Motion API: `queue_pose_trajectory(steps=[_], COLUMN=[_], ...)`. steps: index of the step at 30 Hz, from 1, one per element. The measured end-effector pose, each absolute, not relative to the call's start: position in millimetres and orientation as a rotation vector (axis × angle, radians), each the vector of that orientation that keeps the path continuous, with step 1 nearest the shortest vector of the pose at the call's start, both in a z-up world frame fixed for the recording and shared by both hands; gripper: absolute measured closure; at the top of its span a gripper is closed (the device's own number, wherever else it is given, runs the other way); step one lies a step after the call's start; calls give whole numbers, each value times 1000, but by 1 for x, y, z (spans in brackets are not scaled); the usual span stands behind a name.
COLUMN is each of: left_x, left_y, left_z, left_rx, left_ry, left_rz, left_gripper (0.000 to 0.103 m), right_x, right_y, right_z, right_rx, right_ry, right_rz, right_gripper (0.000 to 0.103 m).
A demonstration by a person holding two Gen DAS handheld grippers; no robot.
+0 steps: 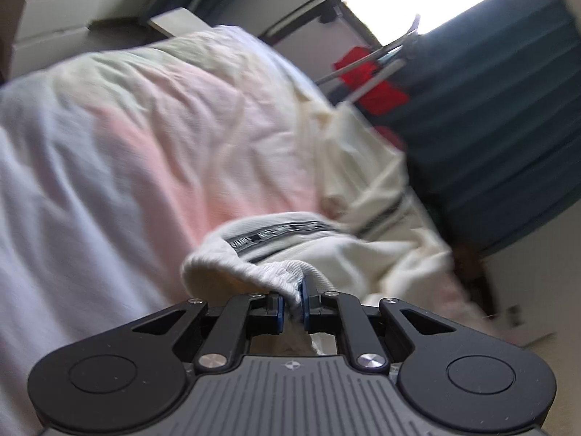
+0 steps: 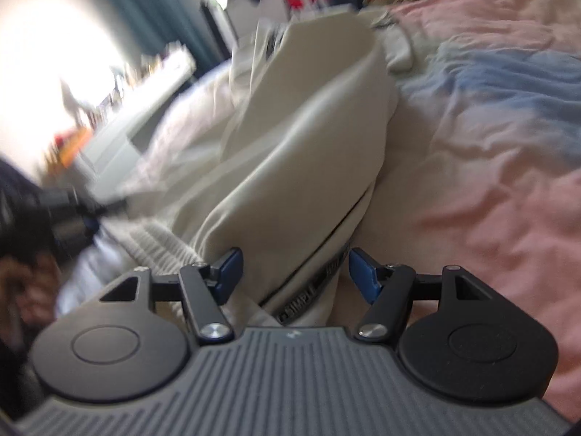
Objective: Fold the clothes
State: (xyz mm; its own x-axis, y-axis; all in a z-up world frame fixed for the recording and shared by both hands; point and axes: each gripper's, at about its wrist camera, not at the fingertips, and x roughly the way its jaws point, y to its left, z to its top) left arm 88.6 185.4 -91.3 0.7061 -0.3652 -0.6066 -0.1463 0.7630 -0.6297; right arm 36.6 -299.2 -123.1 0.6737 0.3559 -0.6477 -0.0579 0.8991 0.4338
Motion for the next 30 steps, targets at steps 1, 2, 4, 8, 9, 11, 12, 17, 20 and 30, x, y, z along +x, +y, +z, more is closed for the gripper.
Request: queue_pose_trajectory(steps=[1, 2, 4, 8, 9, 11, 12, 17, 20, 30], left_x=[89, 90, 91, 83, 79, 71, 67, 54, 56, 98], left_y=[184, 182, 176, 172, 173, 175, 175, 187, 203, 208], left_z=[-93, -94, -94, -87, -85, -80, -77, -69, -72, -100], left_rx=[-673, -635, -575, -521, -518, -534, -545, -597, -665, -718], left_ry=[817, 840, 868, 884, 886, 873, 863, 820, 804, 907], left_rz=[-126, -119, -114, -160, -168, -178, -181, -98, -1, -65], left_gripper=[91, 90, 88, 82, 82, 79, 73, 54, 52, 52], right_x=[40, 42, 41, 36, 35, 32, 31, 16, 4, 21], right_y=[-292, -285, -283, -289, -291, -294, -295, -310, -327, -345], right_z=[-128, -133, -139, -137, -136, -134, -131, -109, -102, -126], right_rx=[356, 312, 266, 280, 294, 322, 330, 398, 475, 736], right_ry=[833, 864, 879, 899, 902, 909, 897, 790, 753, 846], right_rz=[236, 231, 237, 252, 265, 293, 303, 314, 302, 337], right_gripper=[38, 38, 38, 50, 57, 75, 79, 88, 88, 66])
